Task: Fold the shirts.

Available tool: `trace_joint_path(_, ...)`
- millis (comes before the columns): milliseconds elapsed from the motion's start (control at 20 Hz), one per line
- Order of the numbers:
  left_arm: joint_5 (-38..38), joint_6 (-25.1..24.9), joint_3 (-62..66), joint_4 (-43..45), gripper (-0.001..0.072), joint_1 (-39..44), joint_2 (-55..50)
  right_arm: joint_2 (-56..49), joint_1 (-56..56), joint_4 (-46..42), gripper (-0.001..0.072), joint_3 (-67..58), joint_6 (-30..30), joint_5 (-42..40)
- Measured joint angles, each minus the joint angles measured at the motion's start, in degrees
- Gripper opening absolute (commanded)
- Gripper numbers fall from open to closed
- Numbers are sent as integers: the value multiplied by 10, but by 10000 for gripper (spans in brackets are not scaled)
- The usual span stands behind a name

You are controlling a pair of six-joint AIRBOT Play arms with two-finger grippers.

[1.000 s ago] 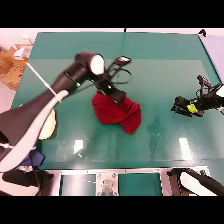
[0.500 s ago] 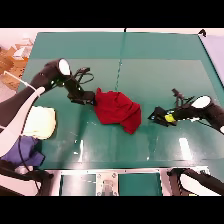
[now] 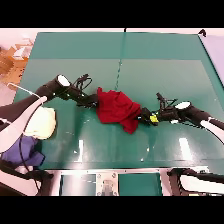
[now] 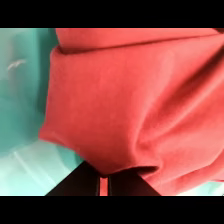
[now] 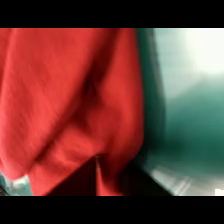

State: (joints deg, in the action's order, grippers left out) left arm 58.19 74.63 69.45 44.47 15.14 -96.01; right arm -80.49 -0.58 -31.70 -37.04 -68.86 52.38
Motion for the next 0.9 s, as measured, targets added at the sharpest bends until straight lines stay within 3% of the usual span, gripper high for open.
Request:
trace_joint_path(300,8,-15,20,-8,28,-35,23,-3,84,8,14,-37,62,30)
trace_joint_path(600,47,-12,35,3,28,-110,76,40,228,-31,15,-101,61,109)
trace_joint_path(900,85,-13,78,2,28,-131,140,90,269,-39,14,-188,45,180)
